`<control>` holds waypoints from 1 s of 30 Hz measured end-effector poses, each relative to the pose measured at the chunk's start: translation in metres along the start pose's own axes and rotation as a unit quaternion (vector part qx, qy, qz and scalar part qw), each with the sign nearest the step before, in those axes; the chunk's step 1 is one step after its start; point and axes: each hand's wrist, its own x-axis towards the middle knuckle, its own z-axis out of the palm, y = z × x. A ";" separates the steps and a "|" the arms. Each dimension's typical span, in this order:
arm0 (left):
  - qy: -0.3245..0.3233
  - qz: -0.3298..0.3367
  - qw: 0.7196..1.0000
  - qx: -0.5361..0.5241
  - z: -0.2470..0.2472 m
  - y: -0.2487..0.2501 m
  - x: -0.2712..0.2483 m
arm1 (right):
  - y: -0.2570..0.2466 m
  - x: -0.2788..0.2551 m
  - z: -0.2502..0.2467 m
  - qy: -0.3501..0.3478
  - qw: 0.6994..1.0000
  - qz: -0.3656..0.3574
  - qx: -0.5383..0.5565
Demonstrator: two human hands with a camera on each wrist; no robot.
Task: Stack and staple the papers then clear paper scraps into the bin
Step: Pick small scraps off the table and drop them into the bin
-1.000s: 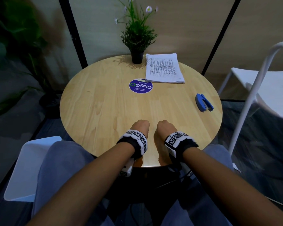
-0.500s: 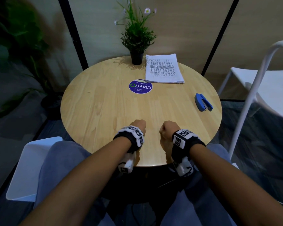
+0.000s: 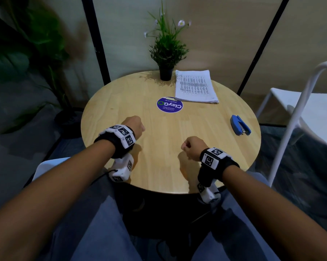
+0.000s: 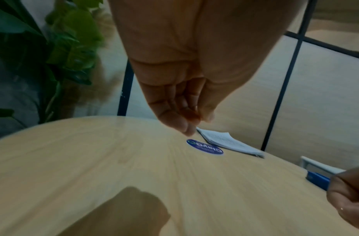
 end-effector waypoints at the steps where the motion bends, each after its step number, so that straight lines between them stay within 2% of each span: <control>1: 0.008 -0.006 1.000 0.001 -0.008 -0.010 -0.002 | -0.012 -0.001 0.002 -0.004 1.000 -0.012 0.003; 7: 0.078 -0.025 0.996 -0.029 -0.044 -0.082 -0.024 | -0.102 0.003 0.028 -0.040 0.994 -0.101 -0.024; 11: 0.102 -0.068 0.991 -0.052 -0.062 -0.143 -0.040 | -0.172 0.012 0.059 -0.073 0.984 -0.158 -0.038; 19: 0.122 -0.170 0.973 -0.100 -0.069 -0.255 -0.068 | -0.309 0.011 0.137 -0.118 0.945 -0.279 -0.124; 22: 0.123 -0.194 0.967 -0.114 -0.065 -0.284 -0.072 | -0.338 0.018 0.166 -0.154 0.925 -0.297 -0.182; 26: 0.097 -0.212 0.964 -0.127 -0.056 -0.303 -0.075 | -0.353 0.043 0.209 -0.147 0.903 -0.299 -0.273; 28: 0.078 -0.220 0.963 -0.134 -0.049 -0.310 -0.074 | -0.360 0.046 0.224 -0.173 0.882 -0.313 -0.306; 30: 0.067 -0.227 0.962 -0.138 -0.042 -0.315 -0.071 | -0.367 0.036 0.228 -0.209 0.874 -0.294 -0.326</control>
